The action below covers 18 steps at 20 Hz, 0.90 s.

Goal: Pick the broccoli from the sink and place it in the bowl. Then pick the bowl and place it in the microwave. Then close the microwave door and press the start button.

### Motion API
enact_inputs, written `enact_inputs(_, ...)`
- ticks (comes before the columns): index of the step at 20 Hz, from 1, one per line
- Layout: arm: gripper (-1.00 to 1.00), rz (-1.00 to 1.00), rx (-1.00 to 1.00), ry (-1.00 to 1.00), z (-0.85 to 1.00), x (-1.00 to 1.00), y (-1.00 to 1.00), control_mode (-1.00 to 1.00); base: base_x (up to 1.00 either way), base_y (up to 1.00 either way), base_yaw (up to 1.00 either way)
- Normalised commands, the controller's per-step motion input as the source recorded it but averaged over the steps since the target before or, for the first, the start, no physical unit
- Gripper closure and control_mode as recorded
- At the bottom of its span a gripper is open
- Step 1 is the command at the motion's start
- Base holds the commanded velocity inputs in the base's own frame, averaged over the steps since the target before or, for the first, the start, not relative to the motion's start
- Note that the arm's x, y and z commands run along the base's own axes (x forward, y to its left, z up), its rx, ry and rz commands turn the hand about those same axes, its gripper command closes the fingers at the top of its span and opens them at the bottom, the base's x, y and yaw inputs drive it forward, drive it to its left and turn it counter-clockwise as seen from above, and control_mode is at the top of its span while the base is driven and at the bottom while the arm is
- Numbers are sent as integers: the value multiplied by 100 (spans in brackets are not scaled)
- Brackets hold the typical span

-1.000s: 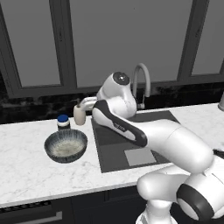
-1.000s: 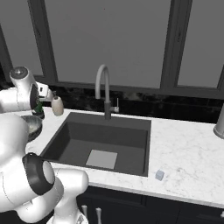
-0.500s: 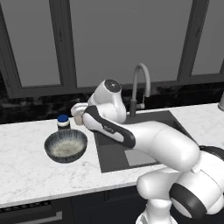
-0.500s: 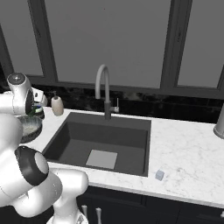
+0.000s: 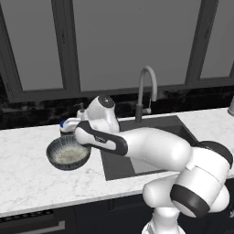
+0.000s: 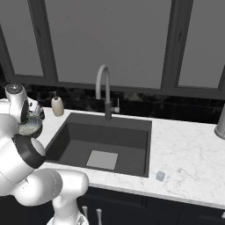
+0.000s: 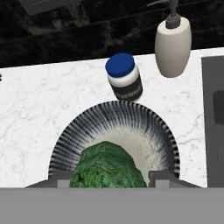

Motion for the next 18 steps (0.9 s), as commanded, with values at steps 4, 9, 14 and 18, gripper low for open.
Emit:
enact_inputs(4,100,0,-8,21,0,2,21,-100,0,0,0)
enact_inputs(9,100,0,-10,8,-6,3,11,-100,0,0,0)
enact_inputs(14,100,0,-2,1,-32,9,3,-100,0,0,0)
enact_inputs(18,100,0,0,0,-38,25,11,-100,0,0,0)
